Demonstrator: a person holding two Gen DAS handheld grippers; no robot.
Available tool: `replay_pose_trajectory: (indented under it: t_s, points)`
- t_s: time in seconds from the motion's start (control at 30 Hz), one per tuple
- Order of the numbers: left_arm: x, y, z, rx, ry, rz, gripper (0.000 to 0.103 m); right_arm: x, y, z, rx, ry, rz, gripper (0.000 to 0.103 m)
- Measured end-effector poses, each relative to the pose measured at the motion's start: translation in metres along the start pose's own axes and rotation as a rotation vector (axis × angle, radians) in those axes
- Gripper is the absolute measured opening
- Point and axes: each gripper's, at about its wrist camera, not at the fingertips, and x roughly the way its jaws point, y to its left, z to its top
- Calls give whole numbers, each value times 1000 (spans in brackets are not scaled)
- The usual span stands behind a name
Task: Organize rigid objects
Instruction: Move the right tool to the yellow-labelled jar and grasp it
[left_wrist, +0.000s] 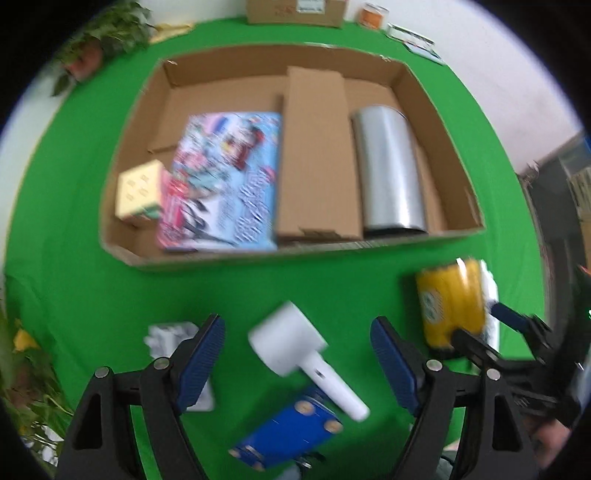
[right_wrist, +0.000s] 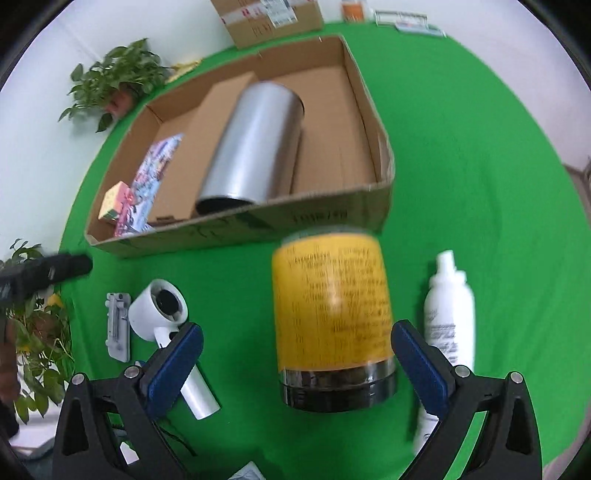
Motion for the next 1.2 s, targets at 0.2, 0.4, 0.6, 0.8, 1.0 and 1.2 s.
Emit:
replay_pose_trajectory:
  t_s: [0.2, 0.4, 0.6, 0.8, 1.0, 1.2]
  points:
    - [4, -7, -8, -7, 25, -25, 81, 33, -3, 3, 11, 35, -92, 90]
    - [11, -12, -16, -14, 58, -143, 81, 25, -1, -20, -7, 38, 15, 71]
    - [46, -31, -23, -18, 171, -365, 81, 3, 4, -66, -13, 37, 199, 102]
    - [93, -51, -17, -18, 261, -452, 81, -1, 10, -67, 19, 27, 175, 102]
    - [133, -74, -12, -61, 359, -590, 81, 26, 3, -57, 91, 103, 166, 103]
    - [142, -81, -17, -71, 358, -634, 82, 43, -6, -62, 150, 150, 129, 84]
